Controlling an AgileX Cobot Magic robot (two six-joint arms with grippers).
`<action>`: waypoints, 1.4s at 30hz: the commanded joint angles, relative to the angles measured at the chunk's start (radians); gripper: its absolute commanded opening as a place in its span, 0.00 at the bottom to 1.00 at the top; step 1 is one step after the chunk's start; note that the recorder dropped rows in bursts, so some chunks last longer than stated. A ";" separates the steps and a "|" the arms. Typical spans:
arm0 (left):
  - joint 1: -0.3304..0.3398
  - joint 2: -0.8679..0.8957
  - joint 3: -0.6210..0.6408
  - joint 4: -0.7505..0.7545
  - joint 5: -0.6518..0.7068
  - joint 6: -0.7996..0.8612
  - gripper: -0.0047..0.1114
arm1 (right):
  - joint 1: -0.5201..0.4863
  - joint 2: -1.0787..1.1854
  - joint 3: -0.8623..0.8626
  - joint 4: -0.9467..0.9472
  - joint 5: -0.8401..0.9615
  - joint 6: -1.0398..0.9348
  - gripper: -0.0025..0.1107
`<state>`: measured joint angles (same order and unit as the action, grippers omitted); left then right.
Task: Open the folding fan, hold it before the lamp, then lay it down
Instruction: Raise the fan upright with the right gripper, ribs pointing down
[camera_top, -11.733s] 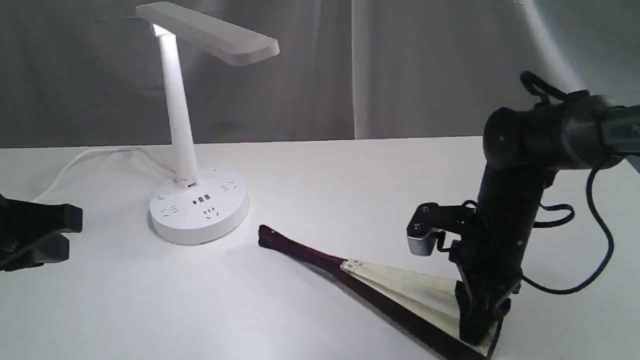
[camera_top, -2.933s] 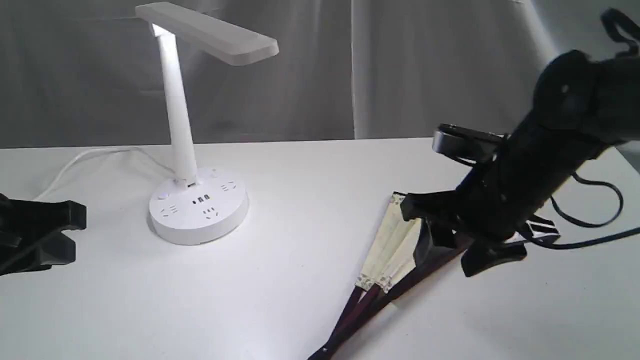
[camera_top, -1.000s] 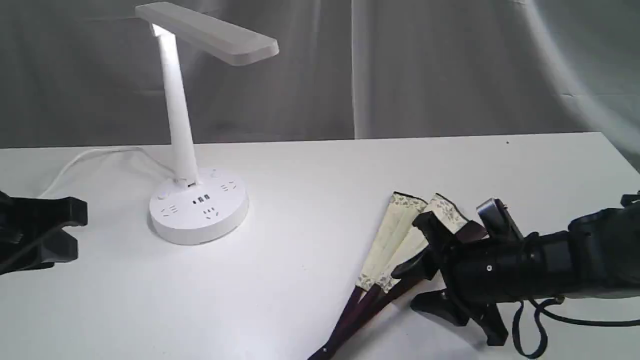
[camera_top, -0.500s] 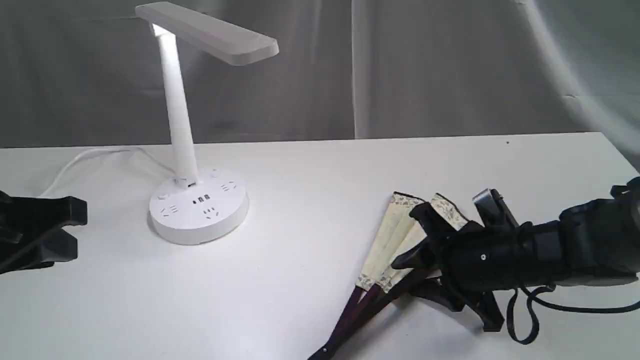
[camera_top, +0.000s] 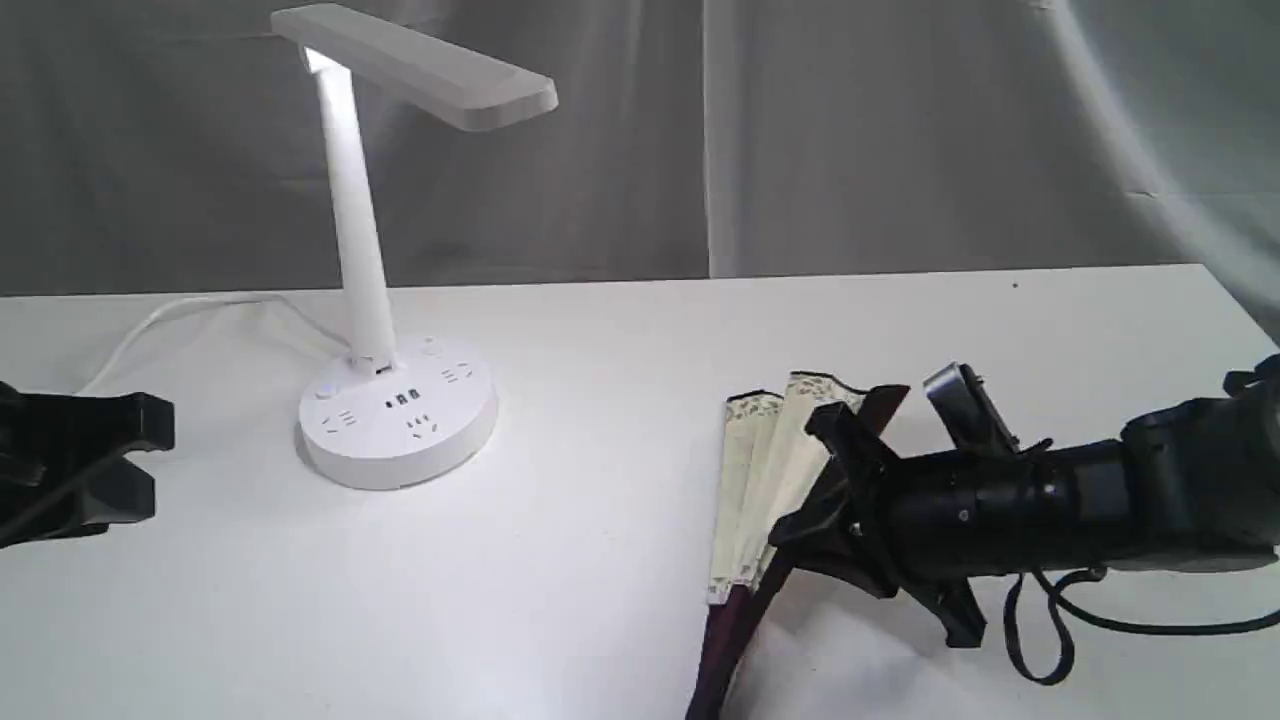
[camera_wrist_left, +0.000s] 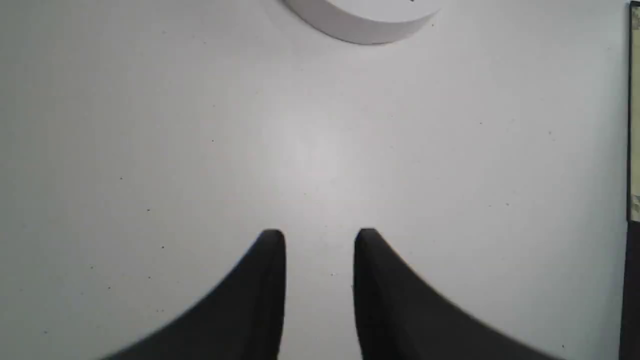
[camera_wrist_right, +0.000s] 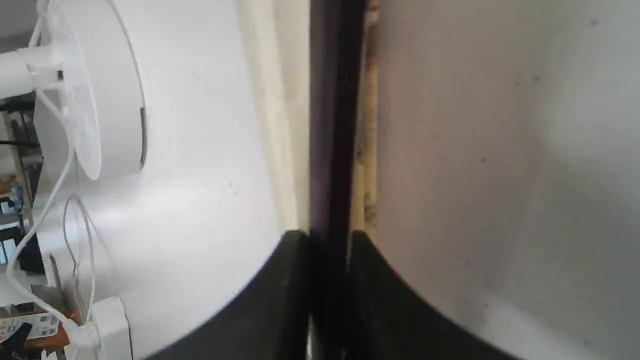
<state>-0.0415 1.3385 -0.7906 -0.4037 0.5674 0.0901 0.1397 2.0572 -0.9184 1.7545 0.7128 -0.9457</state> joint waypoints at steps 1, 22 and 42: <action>0.003 0.002 -0.006 -0.006 -0.013 -0.001 0.25 | -0.002 -0.005 -0.002 -0.010 0.071 -0.042 0.02; 0.003 0.002 -0.006 -0.079 0.019 0.062 0.25 | -0.154 -0.072 -0.002 -0.103 0.508 -0.120 0.02; -0.058 0.002 -0.006 -0.376 0.090 0.538 0.19 | -0.154 -0.171 -0.002 -0.251 0.508 -0.068 0.02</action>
<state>-0.0754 1.3385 -0.7906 -0.7756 0.6900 0.6109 -0.0053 1.8992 -0.9184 1.5124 1.1974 -1.0137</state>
